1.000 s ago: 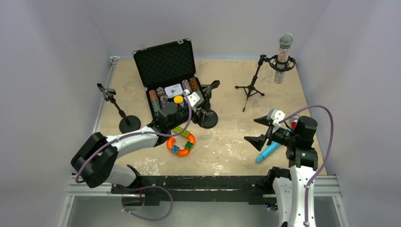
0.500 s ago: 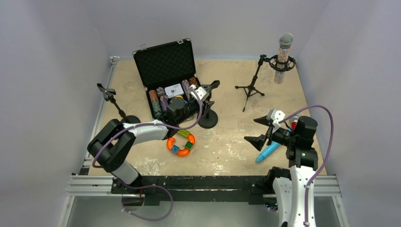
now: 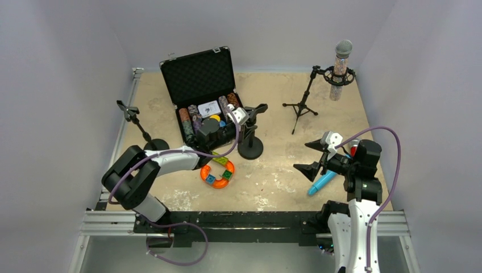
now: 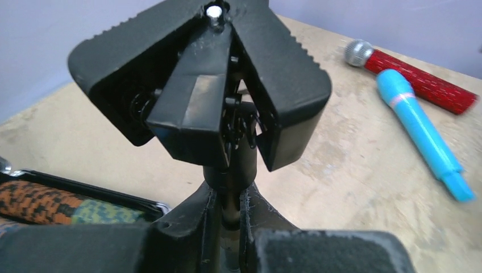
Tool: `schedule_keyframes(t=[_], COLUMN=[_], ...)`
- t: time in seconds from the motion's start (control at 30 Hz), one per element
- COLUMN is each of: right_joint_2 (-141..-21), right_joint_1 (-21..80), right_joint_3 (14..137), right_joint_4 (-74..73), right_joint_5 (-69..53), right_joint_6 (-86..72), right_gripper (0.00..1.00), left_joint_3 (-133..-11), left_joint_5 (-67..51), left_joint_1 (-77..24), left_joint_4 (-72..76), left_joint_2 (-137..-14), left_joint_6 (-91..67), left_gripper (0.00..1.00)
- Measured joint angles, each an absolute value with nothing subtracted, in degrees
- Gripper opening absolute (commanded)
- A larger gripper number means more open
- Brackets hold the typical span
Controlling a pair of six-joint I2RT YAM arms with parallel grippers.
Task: Attach the microphones to the stand
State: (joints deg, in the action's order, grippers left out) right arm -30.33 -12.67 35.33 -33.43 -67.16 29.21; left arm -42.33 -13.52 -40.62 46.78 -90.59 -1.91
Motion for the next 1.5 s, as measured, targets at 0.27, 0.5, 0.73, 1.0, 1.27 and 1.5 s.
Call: schedule_keyframes(t=[0.27,0.5,0.73,1.0,1.27,1.5], right_joint_2=[-30.3,-30.3,-30.3,-29.8,-28.8,-31.2], right_joint_1=[-12.7,-12.7,-12.7,-12.7,-12.6,-12.7], right_joint_3=[35.3,35.3,35.3,35.1,35.2,42.4], right_joint_4=[-33.4,-33.4,-33.3,-33.0,-33.2,-39.0], right_joint_5=[-67.2,-67.2,-67.1,-66.6,-62.5,-56.5], right_joint_6=[29.2,29.2,29.1,29.1,28.8,28.5], right_gripper=[0.92,0.92,0.93,0.93,0.96,0.96], left_joint_3=[-33.0,-29.0,-27.3,-23.4,-22.2,-25.6], left_joint_5=[-24.2,-27.2,-26.7,-22.5,-18.5,-13.3], left_joint_1=[-41.3,-44.0,-44.4,-44.5,-44.5,-44.5], left_joint_4=[44.9,43.2,44.0,39.2,25.3,1.2], left_joint_2=[-79.8,-74.4,-72.8,-64.5,-47.2,-32.2], left_joint_6=[-7.6,-8.3,-8.9,-11.5,-11.4,-11.4], left_gripper=[0.0,0.0,0.36,0.77,0.93,0.97])
